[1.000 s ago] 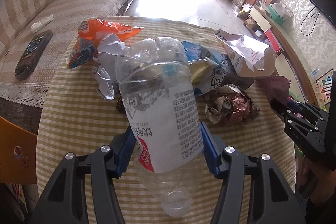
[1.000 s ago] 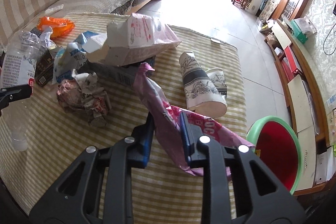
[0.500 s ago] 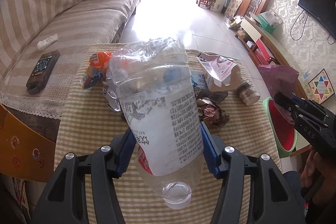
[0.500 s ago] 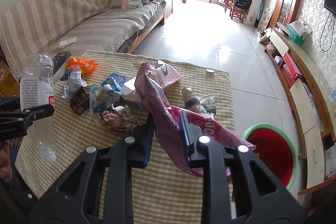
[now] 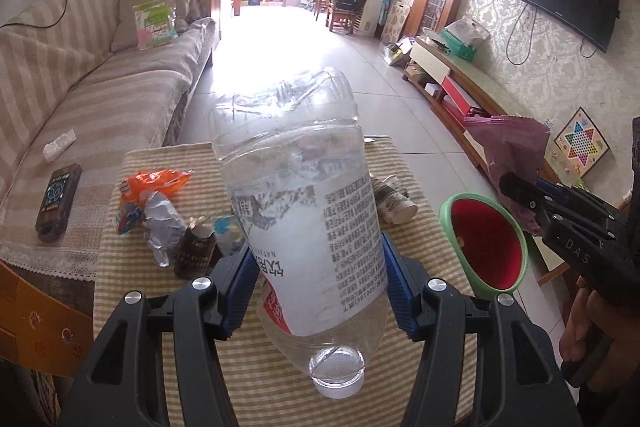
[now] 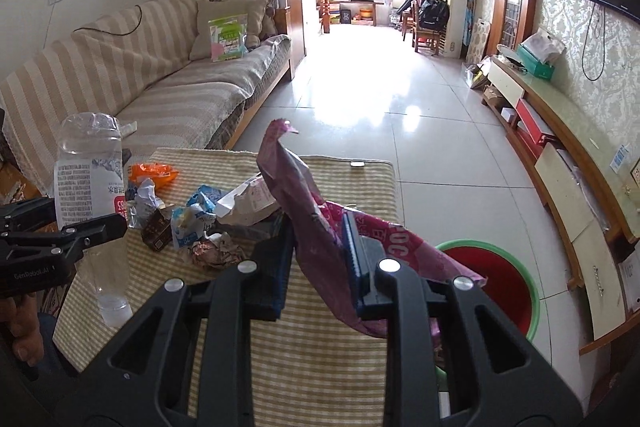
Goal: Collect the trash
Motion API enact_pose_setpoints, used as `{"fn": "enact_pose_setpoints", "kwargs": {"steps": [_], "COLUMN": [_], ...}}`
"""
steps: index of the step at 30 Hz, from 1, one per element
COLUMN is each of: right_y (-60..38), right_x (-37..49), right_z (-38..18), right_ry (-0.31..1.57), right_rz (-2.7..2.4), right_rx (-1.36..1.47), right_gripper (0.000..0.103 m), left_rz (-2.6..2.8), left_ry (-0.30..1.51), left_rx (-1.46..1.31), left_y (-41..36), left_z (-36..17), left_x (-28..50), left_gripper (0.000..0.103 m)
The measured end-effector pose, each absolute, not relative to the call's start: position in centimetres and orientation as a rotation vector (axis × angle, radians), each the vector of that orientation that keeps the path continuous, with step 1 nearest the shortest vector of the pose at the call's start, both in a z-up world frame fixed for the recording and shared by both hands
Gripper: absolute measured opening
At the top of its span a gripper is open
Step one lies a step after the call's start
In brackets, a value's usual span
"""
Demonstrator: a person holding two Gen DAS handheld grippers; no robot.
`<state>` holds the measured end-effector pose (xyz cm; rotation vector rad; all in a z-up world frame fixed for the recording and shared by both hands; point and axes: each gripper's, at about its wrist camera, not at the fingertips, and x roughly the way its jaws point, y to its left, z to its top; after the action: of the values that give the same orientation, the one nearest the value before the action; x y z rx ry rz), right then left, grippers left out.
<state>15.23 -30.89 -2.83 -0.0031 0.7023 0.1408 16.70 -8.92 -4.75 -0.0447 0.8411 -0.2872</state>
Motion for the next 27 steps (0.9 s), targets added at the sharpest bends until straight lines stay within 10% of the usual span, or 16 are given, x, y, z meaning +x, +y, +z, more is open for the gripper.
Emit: {"fn": "enact_pose_setpoints", "kwargs": {"steps": [27], "right_y": [-54.4], "right_x": [13.7], "right_z": [-5.6], "right_ry": [0.702], "right_rz": [-0.158], "right_rx": [0.308], "right_gripper": [0.024], "left_rz": [-0.705], "left_ry": [0.873], "left_rx": [0.070], "left_y": [-36.5], "left_z": [-6.6], "left_x": [21.1], "left_gripper": [0.055]}}
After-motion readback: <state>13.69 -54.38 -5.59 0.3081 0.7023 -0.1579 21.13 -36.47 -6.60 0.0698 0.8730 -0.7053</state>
